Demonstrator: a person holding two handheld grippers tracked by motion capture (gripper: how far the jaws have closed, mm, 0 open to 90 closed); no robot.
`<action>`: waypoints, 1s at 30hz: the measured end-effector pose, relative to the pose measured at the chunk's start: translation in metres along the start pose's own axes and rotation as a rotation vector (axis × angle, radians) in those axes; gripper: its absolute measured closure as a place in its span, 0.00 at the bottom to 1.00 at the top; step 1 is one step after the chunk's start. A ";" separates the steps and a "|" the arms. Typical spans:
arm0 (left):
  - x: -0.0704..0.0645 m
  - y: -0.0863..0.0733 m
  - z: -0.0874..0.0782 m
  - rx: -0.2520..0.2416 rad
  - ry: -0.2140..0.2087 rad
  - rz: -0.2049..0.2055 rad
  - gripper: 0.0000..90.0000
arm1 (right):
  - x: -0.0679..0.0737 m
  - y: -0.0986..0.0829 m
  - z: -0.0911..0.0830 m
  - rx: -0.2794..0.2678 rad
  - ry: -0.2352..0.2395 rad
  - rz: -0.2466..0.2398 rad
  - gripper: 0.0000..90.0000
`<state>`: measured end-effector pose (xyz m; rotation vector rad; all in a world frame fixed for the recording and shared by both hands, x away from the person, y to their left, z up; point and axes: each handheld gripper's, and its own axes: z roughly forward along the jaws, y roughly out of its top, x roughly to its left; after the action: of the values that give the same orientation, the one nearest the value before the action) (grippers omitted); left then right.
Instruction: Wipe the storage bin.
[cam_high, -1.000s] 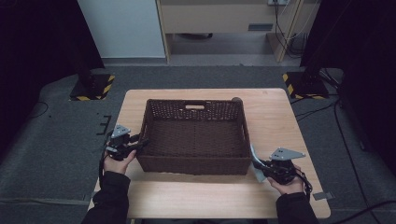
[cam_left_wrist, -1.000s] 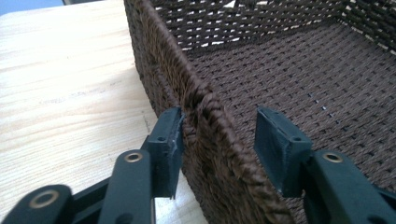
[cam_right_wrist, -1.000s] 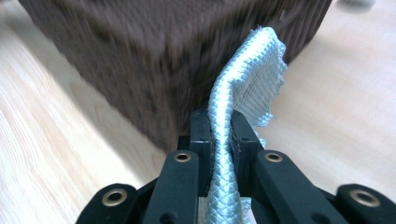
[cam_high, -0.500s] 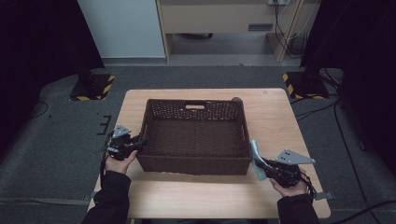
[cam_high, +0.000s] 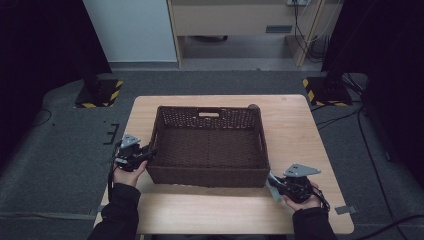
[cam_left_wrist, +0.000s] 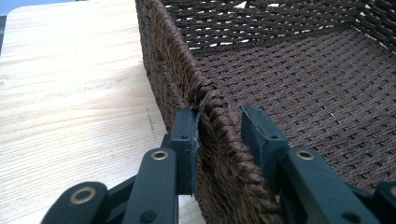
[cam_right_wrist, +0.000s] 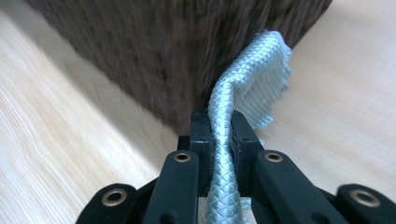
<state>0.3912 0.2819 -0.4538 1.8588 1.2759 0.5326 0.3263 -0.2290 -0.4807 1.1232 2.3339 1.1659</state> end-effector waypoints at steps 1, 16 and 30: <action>0.000 0.000 0.000 0.000 0.001 0.001 0.73 | 0.000 0.006 -0.016 -0.088 -0.007 0.001 0.92; 0.001 0.000 0.000 0.005 -0.006 -0.004 0.72 | 0.016 -0.014 -0.009 -0.004 0.012 0.021 0.92; 0.002 0.000 0.000 0.013 -0.023 -0.012 0.69 | 0.022 0.005 -0.041 -0.226 0.014 -0.017 0.92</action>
<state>0.3920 0.2842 -0.4544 1.8618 1.2771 0.4965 0.2917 -0.2332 -0.4500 1.0167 2.1504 1.3945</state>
